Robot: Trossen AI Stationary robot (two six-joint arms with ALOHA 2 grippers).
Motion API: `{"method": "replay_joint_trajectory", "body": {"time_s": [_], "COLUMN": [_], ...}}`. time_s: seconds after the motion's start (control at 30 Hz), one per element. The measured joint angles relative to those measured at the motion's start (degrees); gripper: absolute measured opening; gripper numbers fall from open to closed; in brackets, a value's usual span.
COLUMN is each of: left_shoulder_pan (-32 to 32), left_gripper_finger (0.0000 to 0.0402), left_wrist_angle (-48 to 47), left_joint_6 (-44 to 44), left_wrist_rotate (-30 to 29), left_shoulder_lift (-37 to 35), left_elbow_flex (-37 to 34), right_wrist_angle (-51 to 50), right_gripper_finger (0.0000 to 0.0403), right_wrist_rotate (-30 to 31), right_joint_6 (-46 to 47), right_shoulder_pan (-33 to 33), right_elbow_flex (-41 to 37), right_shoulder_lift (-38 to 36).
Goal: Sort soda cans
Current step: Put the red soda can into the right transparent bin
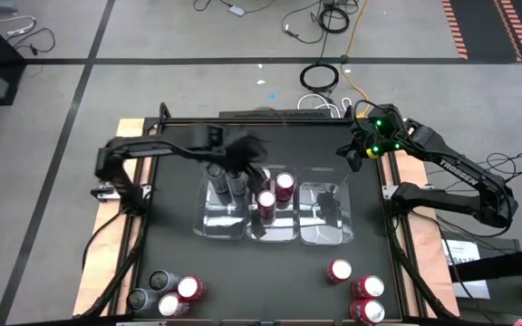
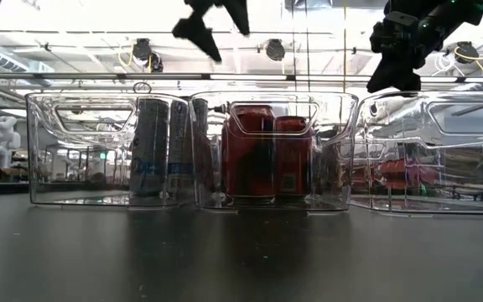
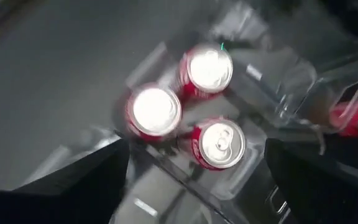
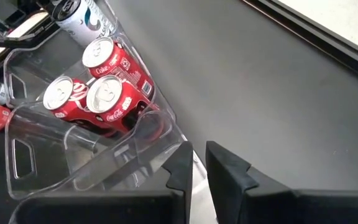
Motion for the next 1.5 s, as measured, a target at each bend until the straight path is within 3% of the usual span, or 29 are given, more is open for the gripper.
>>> {"method": "replay_joint_trajectory", "body": {"time_s": [0.2,0.37,0.57,0.8,1.0,1.13,1.3,1.5], "left_shoulder_pan": [0.99,0.94,3.76,9.06,11.19,11.42,11.4,11.4], "left_gripper_finger": [0.0382,0.0382,0.0382,0.0382,0.0382,0.0382,0.0382,0.0382], "left_wrist_angle": [-3.01,-0.91,14.57,21.89,28.99,30.17,31.9,31.89], "left_joint_6": [7.67,20.04,31.18,31.43,32.5,32.4,29.25,26.59], "left_wrist_rotate": [-2.75,-1.98,10.87,11.88,7.77,6.6,6.54,6.54], "left_shoulder_lift": [-9.01,-15.02,-26.02,-42.24,-56.34,-63.62,-69.41,-70.94], "left_elbow_flex": [0.02,-3.91,-21.53,-43.34,-56.87,-63.74,-69.34,-71.01], "right_wrist_angle": [0.19,1.63,6.61,4.55,-6.25,-14.17,-27.77,-36.13], "right_gripper_finger": [0.0036,0.0023,0.0002,0.0,0.0,0.0,0.0,0.0], "right_wrist_rotate": [0.24,0.87,4.08,14.8,29.09,32.76,32.4,21.97], "right_joint_6": [4.82,10.73,20.45,30.62,35.96,39.9,47.65,54.39], "right_shoulder_pan": [0.02,0.87,6.47,17.65,29.45,36.45,44.33,50.36], "right_elbow_flex": [0.0,0.0,0.0,3.69,15.59,23.27,31.43,35.93], "right_shoulder_lift": [-1.12,-3.95,-8.75,-10.96,-4.8,3.41,15.3,24.11]}}
